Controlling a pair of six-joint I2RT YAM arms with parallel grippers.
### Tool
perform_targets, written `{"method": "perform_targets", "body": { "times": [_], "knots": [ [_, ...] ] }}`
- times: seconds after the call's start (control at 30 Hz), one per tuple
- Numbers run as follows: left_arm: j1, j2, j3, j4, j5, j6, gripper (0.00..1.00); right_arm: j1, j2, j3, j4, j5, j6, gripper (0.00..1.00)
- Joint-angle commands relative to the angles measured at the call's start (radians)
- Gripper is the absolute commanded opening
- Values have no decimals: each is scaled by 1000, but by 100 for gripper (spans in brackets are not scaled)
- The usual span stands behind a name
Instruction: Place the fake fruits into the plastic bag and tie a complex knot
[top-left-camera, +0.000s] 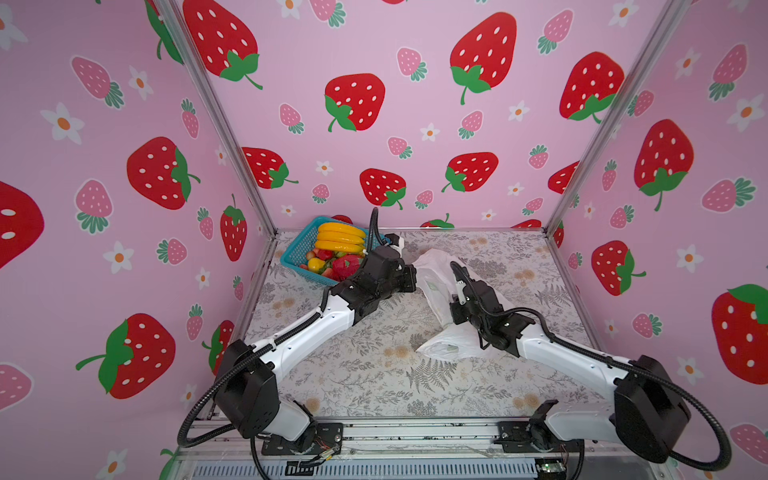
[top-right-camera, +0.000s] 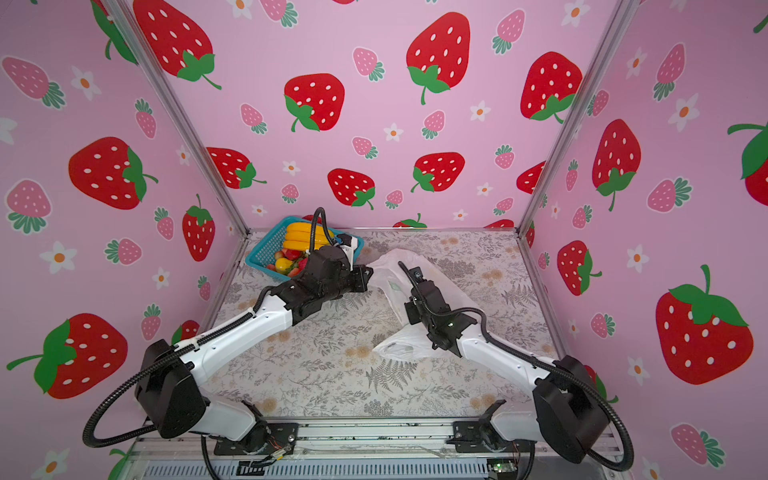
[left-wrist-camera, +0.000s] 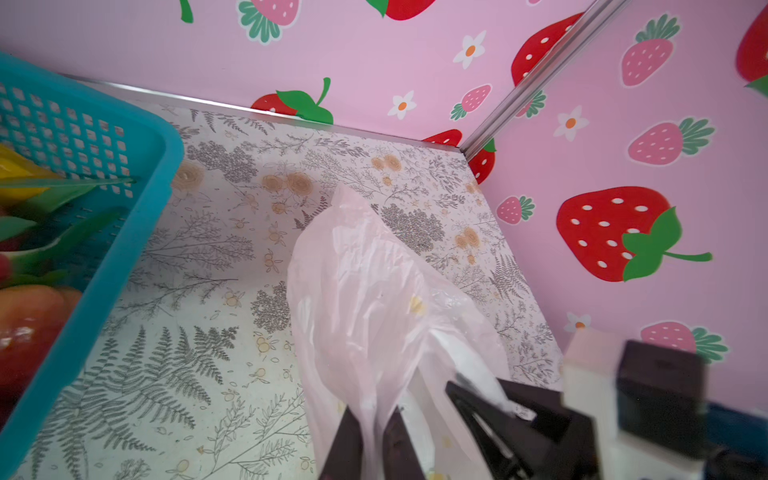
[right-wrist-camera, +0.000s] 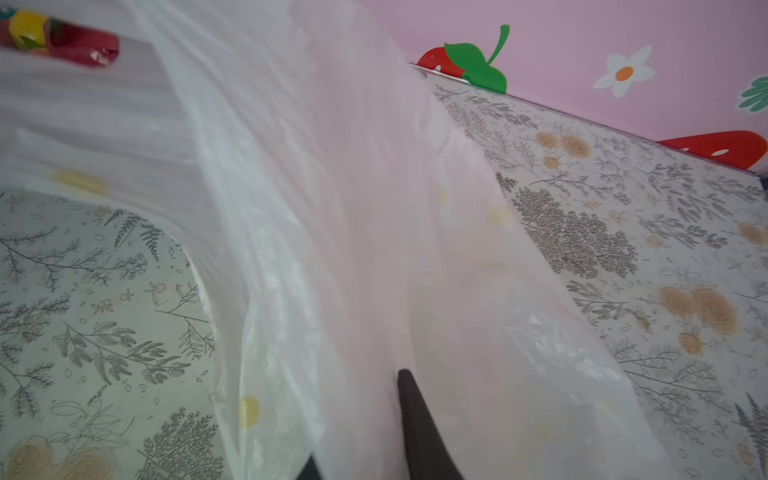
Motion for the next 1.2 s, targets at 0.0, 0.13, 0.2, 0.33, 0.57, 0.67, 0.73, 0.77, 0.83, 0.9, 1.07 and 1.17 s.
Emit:
{"method": "perform_targets", "body": {
  "times": [0.0,0.13,0.2,0.33,0.57,0.67,0.73,0.77,0.83,0.9,1.07,1.17],
  "knots": [
    [24,8,-23,14,-15,50,23,-94,-47,54,-93,-178,17,3],
    [46,8,-25,31,70,74,40,-218,-55,99,-126,-467,75,0],
    [52,-20,-45,61,102,74,53,-265,-55,114,-117,-570,121,0],
    [56,-125,-163,150,108,38,78,-353,-42,135,-92,-706,224,0],
    [62,-363,-422,255,87,-52,94,-428,-36,67,111,-815,511,0],
    [62,-440,-513,280,62,-88,95,-431,-34,36,201,-822,607,0],
    [62,-453,-557,315,58,-120,95,-432,-36,16,273,-832,664,0],
    [63,-445,-567,332,70,-139,95,-432,-34,4,305,-843,688,0],
    [63,-401,-552,368,116,-166,94,-432,-25,3,327,-866,701,0],
    [64,-334,-512,402,185,-199,94,-430,-19,-3,340,-881,708,0],
    [62,-134,-395,499,278,-281,93,-429,-25,-43,402,-914,745,0],
    [60,-32,-337,568,341,-331,92,-426,-31,-59,419,-925,753,0]
  ]
}}
